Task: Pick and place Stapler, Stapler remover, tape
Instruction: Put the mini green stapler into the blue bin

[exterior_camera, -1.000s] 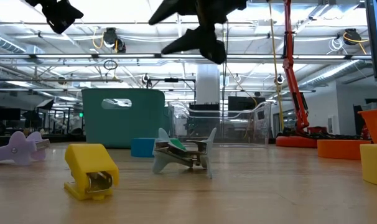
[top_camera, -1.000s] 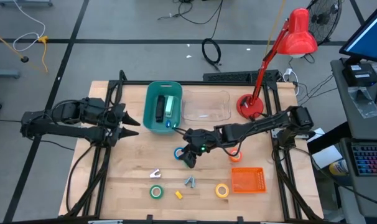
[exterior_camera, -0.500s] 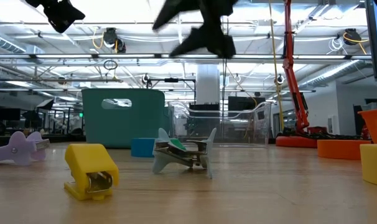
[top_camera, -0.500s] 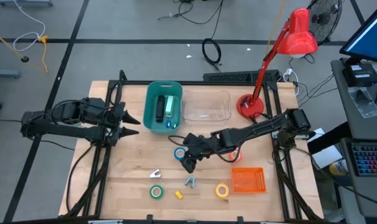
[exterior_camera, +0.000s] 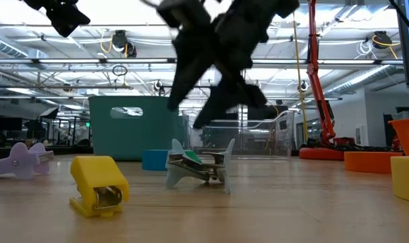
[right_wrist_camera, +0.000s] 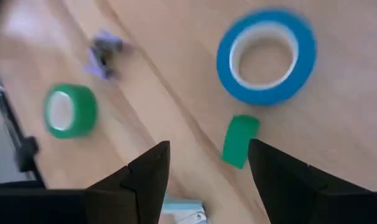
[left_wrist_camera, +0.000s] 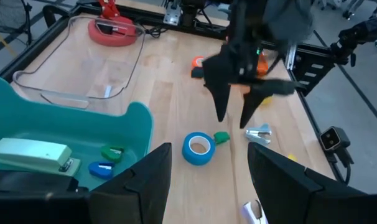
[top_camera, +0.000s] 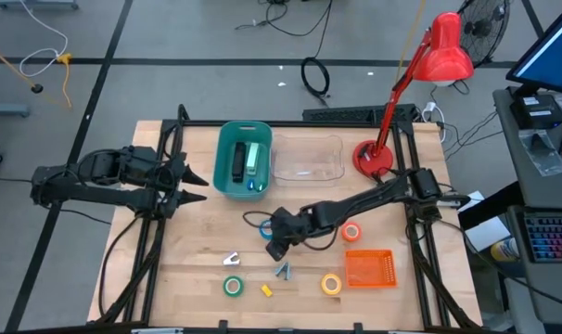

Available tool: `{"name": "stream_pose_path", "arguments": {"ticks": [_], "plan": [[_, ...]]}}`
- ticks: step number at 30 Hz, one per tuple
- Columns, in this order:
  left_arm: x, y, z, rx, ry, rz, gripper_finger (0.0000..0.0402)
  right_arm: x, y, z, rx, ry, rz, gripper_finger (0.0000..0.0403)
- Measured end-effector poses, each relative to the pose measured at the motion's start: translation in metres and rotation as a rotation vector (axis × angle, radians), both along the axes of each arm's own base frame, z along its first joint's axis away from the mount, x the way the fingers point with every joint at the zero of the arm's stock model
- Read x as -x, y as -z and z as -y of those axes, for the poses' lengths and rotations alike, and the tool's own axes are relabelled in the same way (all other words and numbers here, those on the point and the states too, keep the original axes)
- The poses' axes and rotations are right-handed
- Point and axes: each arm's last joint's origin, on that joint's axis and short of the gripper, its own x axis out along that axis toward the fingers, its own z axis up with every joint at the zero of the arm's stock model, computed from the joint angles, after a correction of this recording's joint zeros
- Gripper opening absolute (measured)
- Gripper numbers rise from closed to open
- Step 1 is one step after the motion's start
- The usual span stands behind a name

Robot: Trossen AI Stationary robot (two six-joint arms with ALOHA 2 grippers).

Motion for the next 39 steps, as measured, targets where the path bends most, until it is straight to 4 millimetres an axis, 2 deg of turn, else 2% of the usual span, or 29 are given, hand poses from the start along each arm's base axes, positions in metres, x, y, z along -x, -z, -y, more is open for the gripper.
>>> {"name": "stream_pose_path", "arguments": {"ticks": [7, 27, 37, 39], "plan": [[0.000, 0.001, 0.000, -0.005, -0.002, -0.011, 0.0214, 0.000, 0.022, 0.003, -0.002, 0.043, -0.099, 0.0210], [0.000, 0.001, 0.000, -0.018, -0.005, -0.006, 0.0214, 0.001, 0.021, 0.002, -0.017, 0.076, -0.109, 0.0210], [0.000, 0.000, -0.001, -0.024, -0.013, 0.000, 0.0214, -0.010, 0.047, -0.001, -0.050, 0.088, -0.112, 0.0210], [0.000, 0.000, -0.001, -0.024, -0.013, -0.001, 0.0214, -0.010, 0.046, -0.001, -0.054, 0.087, -0.105, 0.0210]]}}
